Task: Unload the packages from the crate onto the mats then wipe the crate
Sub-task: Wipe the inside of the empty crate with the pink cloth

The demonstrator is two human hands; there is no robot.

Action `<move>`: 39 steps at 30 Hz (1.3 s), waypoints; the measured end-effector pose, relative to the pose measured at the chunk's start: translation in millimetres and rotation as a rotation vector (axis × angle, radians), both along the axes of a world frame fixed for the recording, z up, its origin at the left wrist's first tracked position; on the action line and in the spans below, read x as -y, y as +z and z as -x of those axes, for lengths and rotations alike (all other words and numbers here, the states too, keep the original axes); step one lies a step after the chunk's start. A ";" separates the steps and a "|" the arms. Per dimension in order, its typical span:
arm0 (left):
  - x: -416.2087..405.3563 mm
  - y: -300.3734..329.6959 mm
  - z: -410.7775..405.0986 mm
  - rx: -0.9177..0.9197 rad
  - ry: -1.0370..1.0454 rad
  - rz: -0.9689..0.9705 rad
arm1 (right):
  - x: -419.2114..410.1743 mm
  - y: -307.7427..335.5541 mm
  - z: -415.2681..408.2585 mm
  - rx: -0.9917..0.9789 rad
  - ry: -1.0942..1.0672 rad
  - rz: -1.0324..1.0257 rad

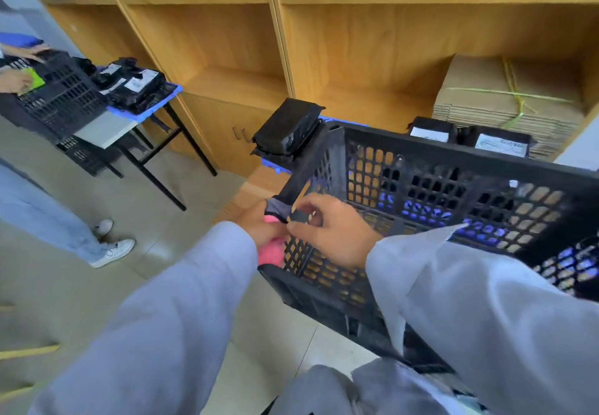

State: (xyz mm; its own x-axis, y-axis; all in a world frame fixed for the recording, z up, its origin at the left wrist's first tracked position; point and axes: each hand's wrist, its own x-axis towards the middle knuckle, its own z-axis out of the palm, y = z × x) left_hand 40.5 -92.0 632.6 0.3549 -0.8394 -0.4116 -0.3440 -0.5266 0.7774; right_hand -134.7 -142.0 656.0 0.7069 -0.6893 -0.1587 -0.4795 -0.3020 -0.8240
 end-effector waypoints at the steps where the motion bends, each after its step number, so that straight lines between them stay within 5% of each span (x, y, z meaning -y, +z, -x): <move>1: -1.3 2.9 -4.4 -0.099 0.002 0.012 | -11.7 -1.5 -14.0 0.020 -0.041 -0.155; 5: -9.8 16.9 -21.0 -0.170 -0.031 0.040 | -32.4 -6.2 -47.7 0.138 -0.284 -0.622; 12: -44.3 16.9 -61.2 -0.454 -0.010 0.035 | -31.6 -16.0 -60.0 0.259 -0.585 -0.833; 16: -64.5 14.1 -60.1 -0.514 0.025 0.073 | -30.9 -14.4 -52.1 0.062 -0.626 -0.503; 21: -88.0 13.7 -38.9 -0.171 0.027 0.127 | -51.1 -5.0 -59.2 -0.215 -0.515 0.010; 25: -98.9 20.2 -28.3 -0.159 -0.132 0.069 | -95.1 4.6 -76.9 -0.348 -0.384 0.094; 30: -91.9 36.3 -77.8 -0.030 -0.452 -0.049 | -113.4 -14.2 -95.7 -0.442 -0.513 0.426; 35: -38.6 30.6 -92.8 -0.132 -0.229 0.111 | -113.5 -44.6 -103.2 -0.512 -0.566 0.730; 39: 18.8 -0.7 -45.7 -0.145 -0.352 0.013 | -109.9 -58.8 -103.6 -0.442 -0.634 0.870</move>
